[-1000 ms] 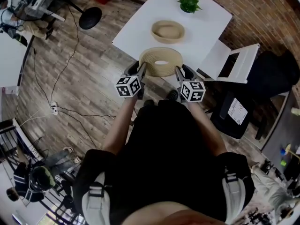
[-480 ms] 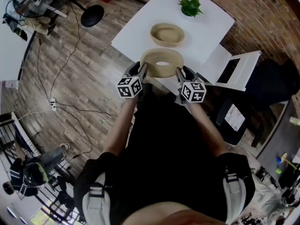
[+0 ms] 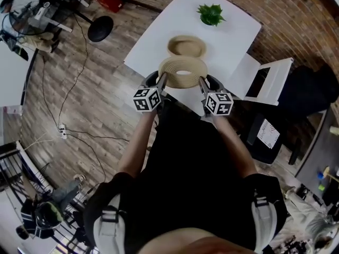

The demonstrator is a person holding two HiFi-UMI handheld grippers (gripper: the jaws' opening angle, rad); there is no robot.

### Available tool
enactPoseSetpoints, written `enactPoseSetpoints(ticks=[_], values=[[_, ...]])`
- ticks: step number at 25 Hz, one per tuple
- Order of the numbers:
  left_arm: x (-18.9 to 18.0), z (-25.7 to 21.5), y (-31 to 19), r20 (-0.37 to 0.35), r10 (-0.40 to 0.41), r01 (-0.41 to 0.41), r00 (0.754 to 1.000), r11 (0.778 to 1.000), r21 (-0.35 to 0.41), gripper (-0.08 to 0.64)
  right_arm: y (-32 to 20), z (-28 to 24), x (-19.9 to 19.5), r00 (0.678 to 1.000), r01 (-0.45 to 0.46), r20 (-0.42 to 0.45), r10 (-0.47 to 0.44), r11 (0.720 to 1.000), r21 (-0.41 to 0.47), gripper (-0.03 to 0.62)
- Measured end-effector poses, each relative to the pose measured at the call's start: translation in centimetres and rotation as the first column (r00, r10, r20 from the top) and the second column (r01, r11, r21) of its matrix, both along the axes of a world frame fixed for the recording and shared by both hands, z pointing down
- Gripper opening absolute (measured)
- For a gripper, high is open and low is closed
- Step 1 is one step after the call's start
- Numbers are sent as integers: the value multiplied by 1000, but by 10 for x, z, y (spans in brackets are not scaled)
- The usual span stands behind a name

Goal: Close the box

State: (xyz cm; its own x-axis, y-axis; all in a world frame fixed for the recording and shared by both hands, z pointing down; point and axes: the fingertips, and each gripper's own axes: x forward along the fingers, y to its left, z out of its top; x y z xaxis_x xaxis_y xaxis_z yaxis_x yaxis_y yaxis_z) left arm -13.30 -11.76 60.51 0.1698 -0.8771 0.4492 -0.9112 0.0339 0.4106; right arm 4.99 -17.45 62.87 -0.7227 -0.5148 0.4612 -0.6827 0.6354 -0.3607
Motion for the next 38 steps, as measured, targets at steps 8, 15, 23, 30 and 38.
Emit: enactPoseSetpoints(ticks=[8,15,23,30,38], values=[[-19,4,-53,-22,85,-85,996,996,-13,144,-42,0,-15,996,-89,-7,89,996,-5,135],[-24,20,-95,-58,182,-185,982,982,-36,145,-78,7,-19,981,-192,-23,191,981,-10,137],[-32,41,-125,-80,271,-277,959,958,-79,144,-100,24,-26,959,-282,-53,279,957,-73,137],[-42,59,-140,-90,325,-333,942,937,-108,145,-111,32,-35,941,-334,-75,329,939,-81,137],[-49,74,-150,-102,364,-375,926,918,-130,145,-123,36,-44,928,-366,-99,358,928,-73,135]])
